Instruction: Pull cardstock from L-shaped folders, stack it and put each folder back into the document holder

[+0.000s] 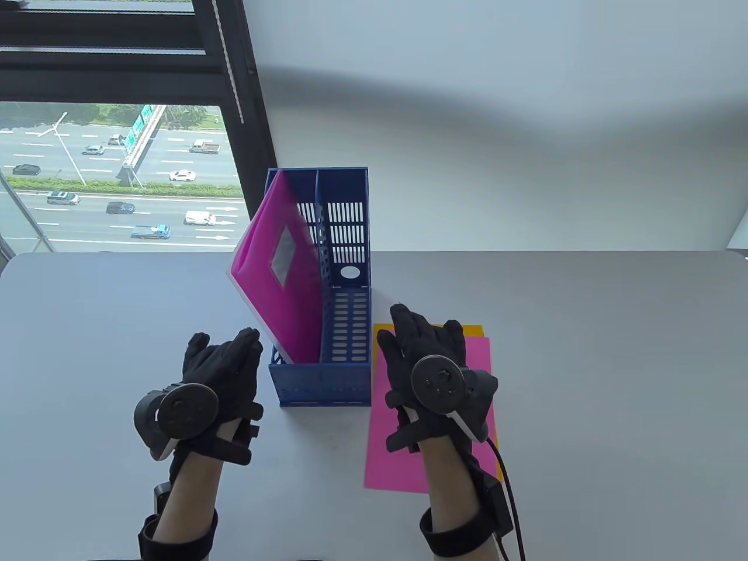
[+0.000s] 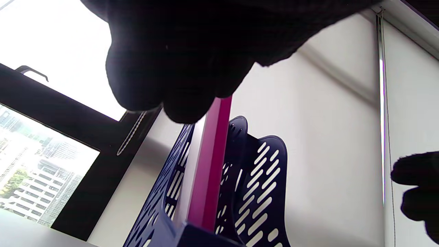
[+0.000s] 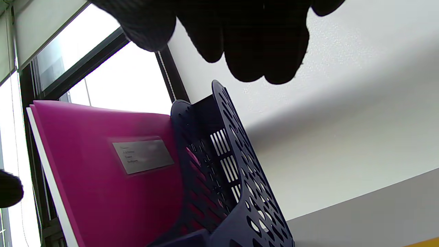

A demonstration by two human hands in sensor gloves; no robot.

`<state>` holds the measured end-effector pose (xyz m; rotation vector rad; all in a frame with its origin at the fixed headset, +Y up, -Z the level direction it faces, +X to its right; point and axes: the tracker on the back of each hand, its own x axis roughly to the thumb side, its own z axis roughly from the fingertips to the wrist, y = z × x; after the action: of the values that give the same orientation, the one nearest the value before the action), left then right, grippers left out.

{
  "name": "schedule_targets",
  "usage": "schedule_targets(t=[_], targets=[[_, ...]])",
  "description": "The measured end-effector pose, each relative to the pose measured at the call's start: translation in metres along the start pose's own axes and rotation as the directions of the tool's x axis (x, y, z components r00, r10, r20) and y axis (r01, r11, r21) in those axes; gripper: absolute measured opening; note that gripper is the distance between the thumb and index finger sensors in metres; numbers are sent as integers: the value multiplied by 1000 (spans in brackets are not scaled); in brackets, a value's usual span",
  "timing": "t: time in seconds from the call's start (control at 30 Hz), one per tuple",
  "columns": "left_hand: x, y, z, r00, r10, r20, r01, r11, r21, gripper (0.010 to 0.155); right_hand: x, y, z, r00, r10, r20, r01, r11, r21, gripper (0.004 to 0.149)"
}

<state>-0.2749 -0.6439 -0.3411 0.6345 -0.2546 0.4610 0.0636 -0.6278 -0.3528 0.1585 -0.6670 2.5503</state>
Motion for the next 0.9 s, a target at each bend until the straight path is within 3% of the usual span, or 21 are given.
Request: schedule_targets(t=[0.17, 0.33, 0.43, 0.57, 0.67, 0.9], targets=[[-10, -6, 2, 992, -121, 39, 122, 992, -37, 46, -5, 14, 4, 994, 108, -7, -109, 991, -73, 71], [-23, -17, 5, 989, -148, 23, 150, 985, -86, 44, -10, 35, 7, 982, 188, -11, -188, 980, -64, 75], [-31, -24, 7, 987, -158, 8, 158, 978, -133, 48, -15, 49, 8, 977, 215, -15, -215, 977, -17, 76], [-42, -38, 8, 987, -153, -42, 132, 941, -312, 72, -25, 69, 9, 972, 232, -47, -224, 965, 138, 81], [-46, -45, 10, 988, -135, -72, 99, 924, -369, 80, -30, 81, 11, 967, 245, -65, -225, 947, 230, 82], [-55, -56, 14, 989, -110, -98, 64, 920, -387, 80, -38, 82, 10, 969, 232, -87, -205, 949, 239, 81]])
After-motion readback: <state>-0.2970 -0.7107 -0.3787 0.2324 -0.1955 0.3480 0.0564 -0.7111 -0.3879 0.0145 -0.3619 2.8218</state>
